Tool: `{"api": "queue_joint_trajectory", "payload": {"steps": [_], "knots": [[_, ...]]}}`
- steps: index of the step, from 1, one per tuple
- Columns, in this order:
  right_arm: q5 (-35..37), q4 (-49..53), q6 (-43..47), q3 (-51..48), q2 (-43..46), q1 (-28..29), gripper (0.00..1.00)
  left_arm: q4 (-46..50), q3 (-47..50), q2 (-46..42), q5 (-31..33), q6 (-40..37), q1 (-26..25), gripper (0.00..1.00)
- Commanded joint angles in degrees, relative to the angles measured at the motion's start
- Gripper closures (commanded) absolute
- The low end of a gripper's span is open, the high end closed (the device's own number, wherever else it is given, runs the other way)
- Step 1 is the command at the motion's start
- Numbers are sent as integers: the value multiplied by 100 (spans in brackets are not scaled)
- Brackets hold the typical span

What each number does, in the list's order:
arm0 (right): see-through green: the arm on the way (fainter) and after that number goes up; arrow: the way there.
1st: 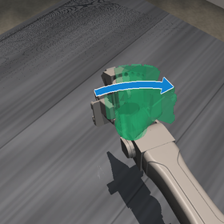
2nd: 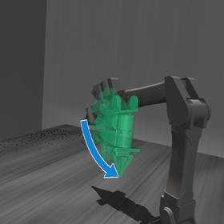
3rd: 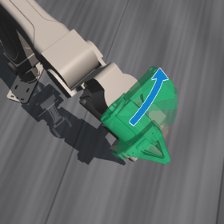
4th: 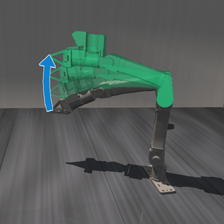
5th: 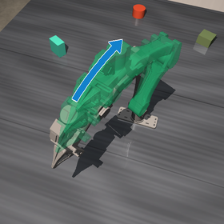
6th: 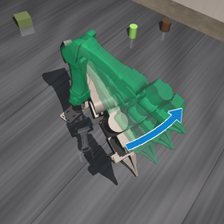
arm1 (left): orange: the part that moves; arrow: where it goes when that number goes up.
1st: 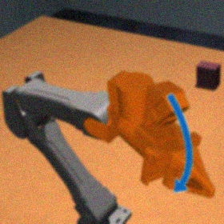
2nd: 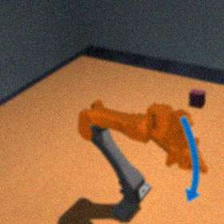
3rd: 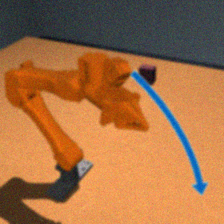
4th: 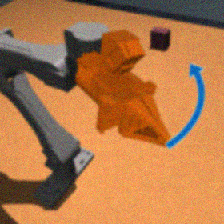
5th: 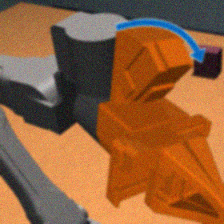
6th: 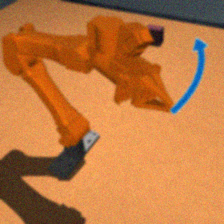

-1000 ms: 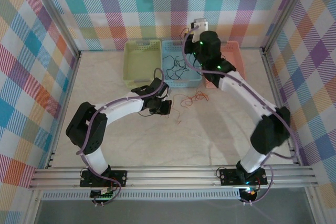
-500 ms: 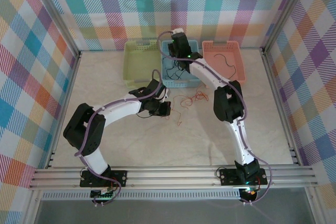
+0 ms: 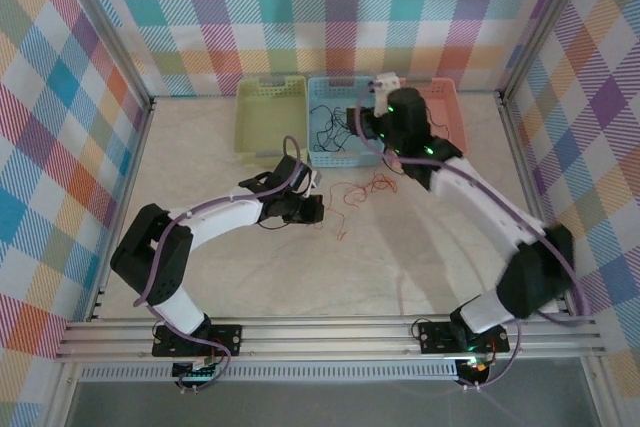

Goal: Untangle the cables

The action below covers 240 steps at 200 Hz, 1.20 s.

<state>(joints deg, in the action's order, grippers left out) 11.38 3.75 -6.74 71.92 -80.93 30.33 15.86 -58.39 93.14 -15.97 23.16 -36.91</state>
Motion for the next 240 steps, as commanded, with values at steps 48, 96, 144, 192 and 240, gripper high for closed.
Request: {"api": "queue_joint_trajectory", "payload": {"steps": [48, 96, 144, 192, 240], "knots": [[-720, -1157, -616, -2704, 1173, -22, 44, -153, 457, -948, 287, 389, 43, 96], [-1974, -943, -1235, -2507, 304, -18, 53, -607, 957, -997, 449, 538, 149, 96], [-2825, -1131, -1277, -2432, -118, -2, 49, -654, 1022, -1032, 559, 611, 201, 95], [-3477, -1416, -1001, -2333, -619, 108, 48, -702, 1086, -1119, 568, 629, 210, 96], [-3873, -1376, -736, -2119, -1127, 206, 45, -800, 1188, -1345, 562, 626, 219, 96]]}}
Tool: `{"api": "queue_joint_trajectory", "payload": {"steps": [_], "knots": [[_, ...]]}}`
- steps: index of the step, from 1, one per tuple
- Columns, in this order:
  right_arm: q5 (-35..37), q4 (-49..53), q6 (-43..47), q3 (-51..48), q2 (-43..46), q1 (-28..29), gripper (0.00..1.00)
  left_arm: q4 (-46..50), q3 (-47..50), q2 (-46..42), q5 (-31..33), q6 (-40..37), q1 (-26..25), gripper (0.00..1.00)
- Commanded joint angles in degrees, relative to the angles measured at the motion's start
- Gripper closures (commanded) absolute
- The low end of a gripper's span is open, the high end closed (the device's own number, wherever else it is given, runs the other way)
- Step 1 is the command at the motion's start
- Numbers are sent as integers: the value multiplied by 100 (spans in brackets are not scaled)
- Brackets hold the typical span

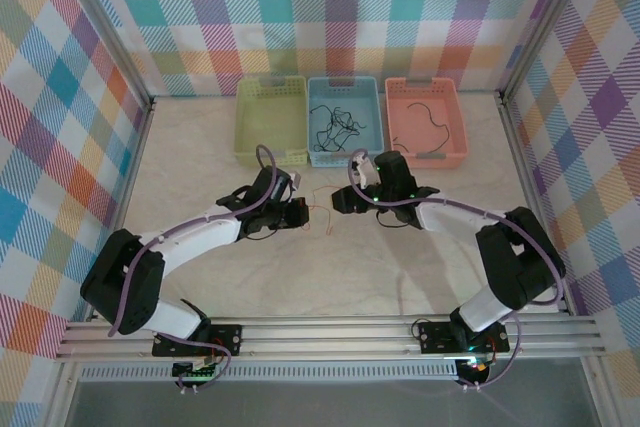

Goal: Untangle the cables

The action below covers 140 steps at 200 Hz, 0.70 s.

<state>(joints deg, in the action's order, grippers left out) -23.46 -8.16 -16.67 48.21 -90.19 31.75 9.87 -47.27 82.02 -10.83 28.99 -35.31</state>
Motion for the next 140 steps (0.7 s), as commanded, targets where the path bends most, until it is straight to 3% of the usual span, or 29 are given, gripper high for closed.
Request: {"api": "queue_joint_trajectory", "payload": {"steps": [1, 97, 127, 140], "knots": [[-393, -172, 267, 260, -209, 66, 45, -203, 81, -240, 51, 44, 55, 96], [-1031, 458, 1136, 904, -1141, 376, 43, -161, 154, -525, 240, 35, 59, 96], [-937, 854, 1288, 1167, -1351, 479, 51, -161, 167, -551, 240, 35, 62, 96], [-904, 909, 1307, 1204, -1352, 482, 65, -155, 165, -573, 256, 34, 59, 96]]}}
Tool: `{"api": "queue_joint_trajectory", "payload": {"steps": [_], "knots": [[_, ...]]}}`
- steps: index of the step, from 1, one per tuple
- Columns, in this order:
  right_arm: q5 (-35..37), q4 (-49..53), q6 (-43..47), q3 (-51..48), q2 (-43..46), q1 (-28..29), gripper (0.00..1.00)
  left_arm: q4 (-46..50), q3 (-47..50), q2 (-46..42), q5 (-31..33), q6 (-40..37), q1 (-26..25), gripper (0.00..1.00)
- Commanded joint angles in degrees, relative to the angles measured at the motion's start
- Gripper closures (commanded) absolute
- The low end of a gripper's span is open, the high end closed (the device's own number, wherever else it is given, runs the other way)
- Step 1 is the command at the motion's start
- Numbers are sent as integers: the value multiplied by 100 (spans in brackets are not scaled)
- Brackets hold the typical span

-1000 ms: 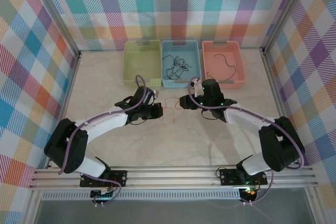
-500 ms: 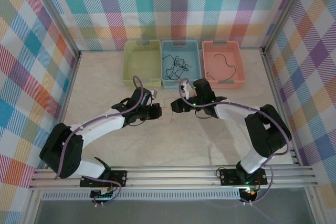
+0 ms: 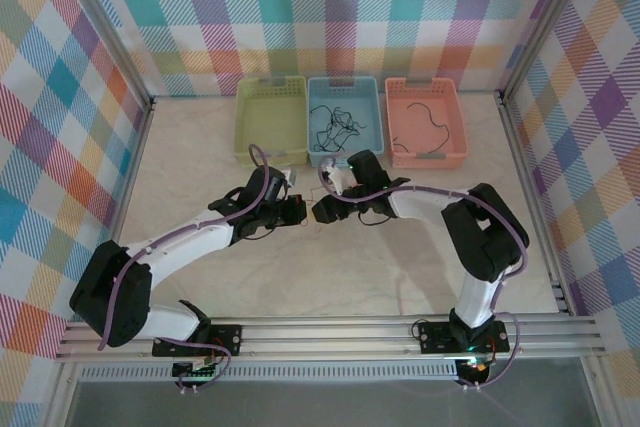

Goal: Untangle the cables

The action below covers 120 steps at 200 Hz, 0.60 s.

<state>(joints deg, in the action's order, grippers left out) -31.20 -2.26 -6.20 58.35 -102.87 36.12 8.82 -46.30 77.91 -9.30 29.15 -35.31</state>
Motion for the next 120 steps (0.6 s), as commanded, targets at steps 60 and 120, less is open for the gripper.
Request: {"api": "queue_joint_trajectory", "payload": {"steps": [60, 120], "knots": [[1861, -1163, 370, -1150, 1322, 36, 100, 74, 45, -160, 293, 115, 59, 74], [1293, -3325, 796, -2533, 2413, 94, 100, 86, 195, -435, 692, 238, 86, 21]]}}
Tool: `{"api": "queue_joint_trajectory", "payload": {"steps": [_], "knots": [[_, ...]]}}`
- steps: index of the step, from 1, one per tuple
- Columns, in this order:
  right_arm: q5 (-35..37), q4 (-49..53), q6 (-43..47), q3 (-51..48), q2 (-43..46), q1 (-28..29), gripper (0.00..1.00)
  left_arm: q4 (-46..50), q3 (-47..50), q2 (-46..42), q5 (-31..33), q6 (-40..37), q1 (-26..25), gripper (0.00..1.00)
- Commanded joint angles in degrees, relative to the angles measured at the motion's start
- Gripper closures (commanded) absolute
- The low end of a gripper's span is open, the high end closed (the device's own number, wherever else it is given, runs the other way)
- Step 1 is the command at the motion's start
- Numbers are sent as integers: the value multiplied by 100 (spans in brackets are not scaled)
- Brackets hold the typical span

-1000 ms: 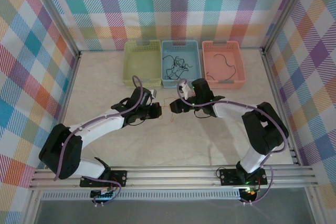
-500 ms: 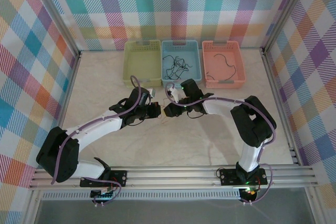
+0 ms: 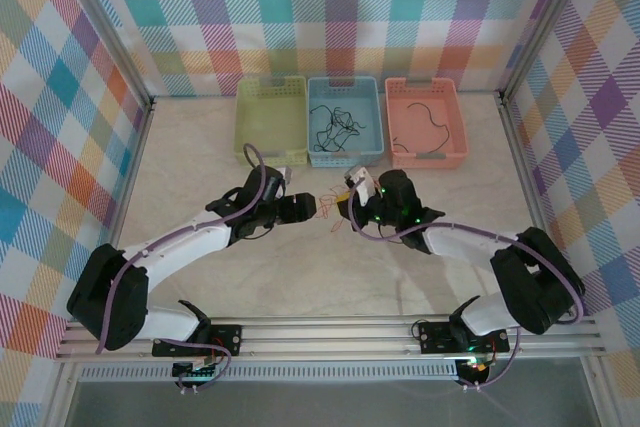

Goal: Untangle the cables

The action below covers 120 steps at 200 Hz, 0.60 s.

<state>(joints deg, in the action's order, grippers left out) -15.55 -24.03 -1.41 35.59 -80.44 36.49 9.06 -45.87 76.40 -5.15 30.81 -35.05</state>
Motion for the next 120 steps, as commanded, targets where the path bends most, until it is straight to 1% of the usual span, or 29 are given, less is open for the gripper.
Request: {"api": "queue_joint_trajectory", "payload": {"steps": [1, 11, 45, 63, 80, 93, 97, 120], "knots": [[-281, -1156, 326, -261, 174, 58, 100, 61, 154, -293, 277, 73, 64, 20], [-419, -1160, 337, -309, 211, 77, 100, 53, 192, -370, 324, 93, 84, 18], [-673, -1165, 378, -314, 281, 130, 100, 23, 354, -662, 486, 224, 222, 18], [-719, -1165, 440, -297, 284, 159, 100, -46, 518, -896, 473, 366, 374, 16], [-788, -1149, 520, -240, 234, 207, 100, -202, 668, -1127, 353, 389, 485, 16], [-824, -1052, 658, -195, 186, 297, 100, -241, 700, -1230, 237, 367, 525, 16], [-855, -1053, 892, -200, 172, 326, 100, -252, 700, -1255, 199, 353, 538, 16], [-853, -1140, 1458, -263, 61, 552, 100, -232, 629, -1255, -94, 334, 595, 14]]}}
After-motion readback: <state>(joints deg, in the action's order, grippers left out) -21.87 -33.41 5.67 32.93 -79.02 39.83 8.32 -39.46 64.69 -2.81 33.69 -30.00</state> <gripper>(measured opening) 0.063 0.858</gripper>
